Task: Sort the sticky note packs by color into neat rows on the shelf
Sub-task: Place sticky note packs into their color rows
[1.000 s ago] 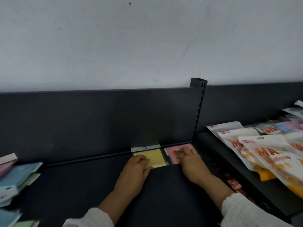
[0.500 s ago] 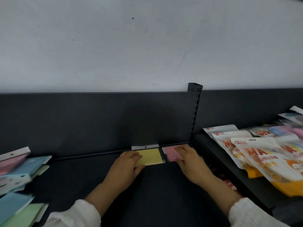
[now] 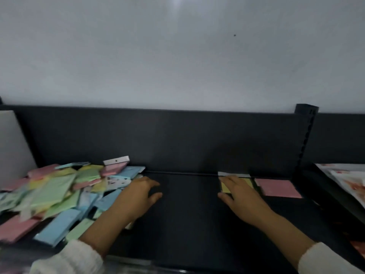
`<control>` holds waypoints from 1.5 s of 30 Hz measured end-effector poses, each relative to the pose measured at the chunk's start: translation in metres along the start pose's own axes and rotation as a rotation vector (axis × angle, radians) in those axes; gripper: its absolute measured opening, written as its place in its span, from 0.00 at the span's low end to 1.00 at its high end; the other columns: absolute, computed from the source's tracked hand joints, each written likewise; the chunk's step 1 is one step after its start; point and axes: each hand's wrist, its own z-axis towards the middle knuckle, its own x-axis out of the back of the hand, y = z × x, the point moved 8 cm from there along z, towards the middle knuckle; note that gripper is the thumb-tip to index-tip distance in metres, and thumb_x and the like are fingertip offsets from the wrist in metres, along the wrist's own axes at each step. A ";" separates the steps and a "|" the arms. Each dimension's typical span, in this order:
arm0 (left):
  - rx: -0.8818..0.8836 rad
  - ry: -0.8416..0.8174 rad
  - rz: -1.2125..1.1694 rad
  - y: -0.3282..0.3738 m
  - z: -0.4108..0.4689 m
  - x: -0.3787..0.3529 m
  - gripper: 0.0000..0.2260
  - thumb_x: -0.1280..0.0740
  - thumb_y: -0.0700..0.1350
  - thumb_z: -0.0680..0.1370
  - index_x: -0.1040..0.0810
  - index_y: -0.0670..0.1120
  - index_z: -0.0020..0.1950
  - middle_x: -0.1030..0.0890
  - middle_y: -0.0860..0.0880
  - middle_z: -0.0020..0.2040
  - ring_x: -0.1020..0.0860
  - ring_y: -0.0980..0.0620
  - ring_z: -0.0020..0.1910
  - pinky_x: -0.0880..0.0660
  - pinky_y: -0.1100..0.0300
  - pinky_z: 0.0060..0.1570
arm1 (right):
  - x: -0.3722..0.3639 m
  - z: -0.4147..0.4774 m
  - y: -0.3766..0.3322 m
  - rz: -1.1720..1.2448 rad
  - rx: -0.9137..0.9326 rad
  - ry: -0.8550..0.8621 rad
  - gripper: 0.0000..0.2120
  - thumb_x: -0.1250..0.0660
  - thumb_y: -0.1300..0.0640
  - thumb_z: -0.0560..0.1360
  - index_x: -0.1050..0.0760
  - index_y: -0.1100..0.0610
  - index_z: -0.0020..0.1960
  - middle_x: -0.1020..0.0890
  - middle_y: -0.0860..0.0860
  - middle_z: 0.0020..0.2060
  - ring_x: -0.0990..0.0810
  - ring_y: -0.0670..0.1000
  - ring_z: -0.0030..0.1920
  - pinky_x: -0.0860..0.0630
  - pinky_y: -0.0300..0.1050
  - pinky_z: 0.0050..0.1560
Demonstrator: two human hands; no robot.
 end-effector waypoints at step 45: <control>-0.080 -0.191 0.015 -0.299 -0.078 0.073 0.26 0.44 0.57 0.79 0.42 0.50 0.74 0.39 0.46 0.75 0.37 0.49 0.71 0.37 0.57 0.66 | -0.162 0.169 -0.339 -0.039 0.161 -0.091 0.26 0.38 0.55 0.76 0.40 0.47 0.73 0.30 0.50 0.65 0.32 0.52 0.65 0.31 0.48 0.64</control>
